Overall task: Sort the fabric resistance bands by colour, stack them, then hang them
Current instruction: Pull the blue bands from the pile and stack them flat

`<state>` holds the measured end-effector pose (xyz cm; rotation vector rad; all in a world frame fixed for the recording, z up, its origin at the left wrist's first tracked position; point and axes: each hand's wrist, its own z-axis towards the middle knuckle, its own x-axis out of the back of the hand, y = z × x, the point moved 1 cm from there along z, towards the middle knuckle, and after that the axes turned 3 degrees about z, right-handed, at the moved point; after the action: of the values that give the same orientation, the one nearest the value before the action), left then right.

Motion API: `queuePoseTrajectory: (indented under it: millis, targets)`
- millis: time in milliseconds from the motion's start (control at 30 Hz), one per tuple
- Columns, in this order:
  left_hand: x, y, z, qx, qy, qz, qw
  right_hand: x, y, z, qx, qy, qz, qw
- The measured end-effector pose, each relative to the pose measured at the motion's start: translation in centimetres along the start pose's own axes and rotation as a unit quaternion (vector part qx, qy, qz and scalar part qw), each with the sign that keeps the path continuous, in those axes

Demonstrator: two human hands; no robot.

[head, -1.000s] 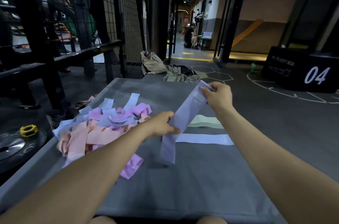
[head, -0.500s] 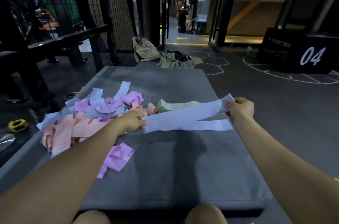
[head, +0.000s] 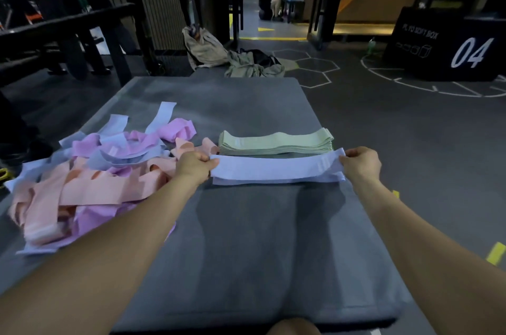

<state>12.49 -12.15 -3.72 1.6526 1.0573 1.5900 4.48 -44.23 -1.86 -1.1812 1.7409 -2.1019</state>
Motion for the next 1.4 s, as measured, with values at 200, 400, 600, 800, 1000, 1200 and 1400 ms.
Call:
queuePoseTrajectory:
  millis: [200, 400, 600, 800, 1000, 1200, 1400]
  targets:
    - [-1.5, -0.4, 0.0, 0.010, 0.038, 0.065, 0.997, -1.0, 1.3, 0.6, 0.028, -0.002, -0.050, 0.998]
    - [-2.0, -0.4, 0.3, -0.003, 0.046, 0.093, 0.995, -1.7, 2.6, 1.1, 0.047, -0.005, -0.076, 0.996]
    - [-2.3, -1.1, 0.4, -0.016, 0.057, 0.106, 0.993, -2.2, 3.2, 1.1, 0.054, -0.010, -0.075, 0.996]
    - [-2.0, -1.7, 1.2, -0.126, 0.024, 0.142, 0.982, -2.4, 1.8, 0.5, 0.199, -0.009, -0.217, 0.956]
    - [0.0, -2.2, 0.4, -0.189, -0.127, 0.168, 0.959, -6.4, -0.9, -2.8, 0.340, -0.276, -0.218, 0.872]
    - [0.3, -2.5, 1.1, -0.184, -0.157, 0.187, 0.952, -8.4, -1.7, -3.4, 0.356, -0.353, -0.279, 0.819]
    - [0.0, -2.7, 2.0, -0.167, -0.166, 0.170, 0.957, -8.2, -1.8, -3.5, 0.333, -0.354, -0.256, 0.836]
